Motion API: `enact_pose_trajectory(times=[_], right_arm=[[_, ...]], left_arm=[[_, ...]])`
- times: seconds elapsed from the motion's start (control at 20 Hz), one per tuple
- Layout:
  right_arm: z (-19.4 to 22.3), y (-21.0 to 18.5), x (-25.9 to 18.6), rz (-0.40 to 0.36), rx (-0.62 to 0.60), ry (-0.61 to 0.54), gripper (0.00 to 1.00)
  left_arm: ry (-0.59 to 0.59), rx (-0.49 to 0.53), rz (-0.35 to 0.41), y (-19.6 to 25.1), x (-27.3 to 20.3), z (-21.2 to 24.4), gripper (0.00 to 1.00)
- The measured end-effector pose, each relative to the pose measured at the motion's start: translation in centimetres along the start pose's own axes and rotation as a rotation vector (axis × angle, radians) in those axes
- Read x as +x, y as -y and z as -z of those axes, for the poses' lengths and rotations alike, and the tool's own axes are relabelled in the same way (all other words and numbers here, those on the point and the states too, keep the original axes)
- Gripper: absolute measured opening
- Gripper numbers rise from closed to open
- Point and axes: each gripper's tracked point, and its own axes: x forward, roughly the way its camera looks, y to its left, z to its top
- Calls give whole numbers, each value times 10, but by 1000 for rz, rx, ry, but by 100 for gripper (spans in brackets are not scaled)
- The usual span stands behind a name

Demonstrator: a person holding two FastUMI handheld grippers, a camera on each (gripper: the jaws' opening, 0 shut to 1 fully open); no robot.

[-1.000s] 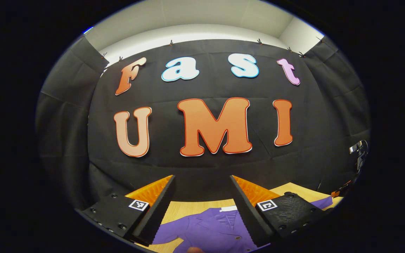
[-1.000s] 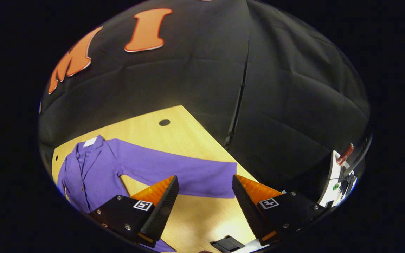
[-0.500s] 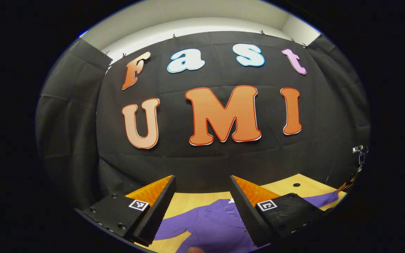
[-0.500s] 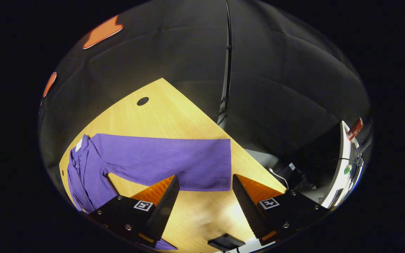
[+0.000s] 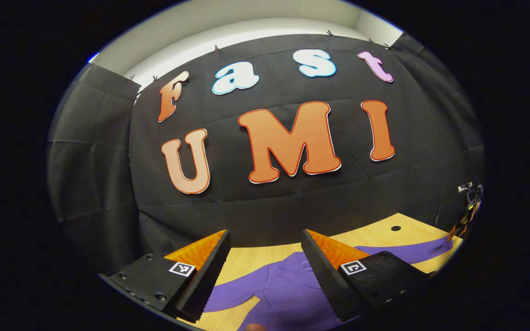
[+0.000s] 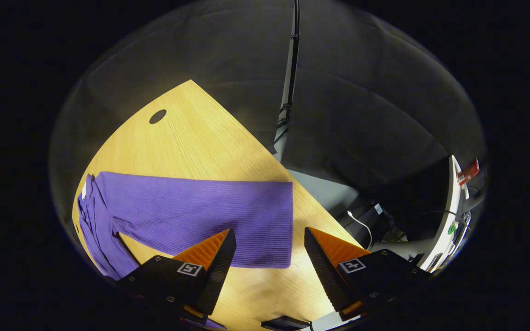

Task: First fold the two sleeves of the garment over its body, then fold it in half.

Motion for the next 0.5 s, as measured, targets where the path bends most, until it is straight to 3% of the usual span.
enact_pose_trajectory(times=[0.25, 0.45, 0.5], right_arm=[[0, 5, 20, 55, -10, -40, 90], [7, 4, 30, 15, 51, -105, 87], [7, 7, 30, 13, 52, -127, 92]], left_arm=[[-29, 21, -10, 11, -5, 7, 100], [-45, 27, -11, 23, -8, 9, 98], [-52, 28, -11, 27, -8, 11, 98]])
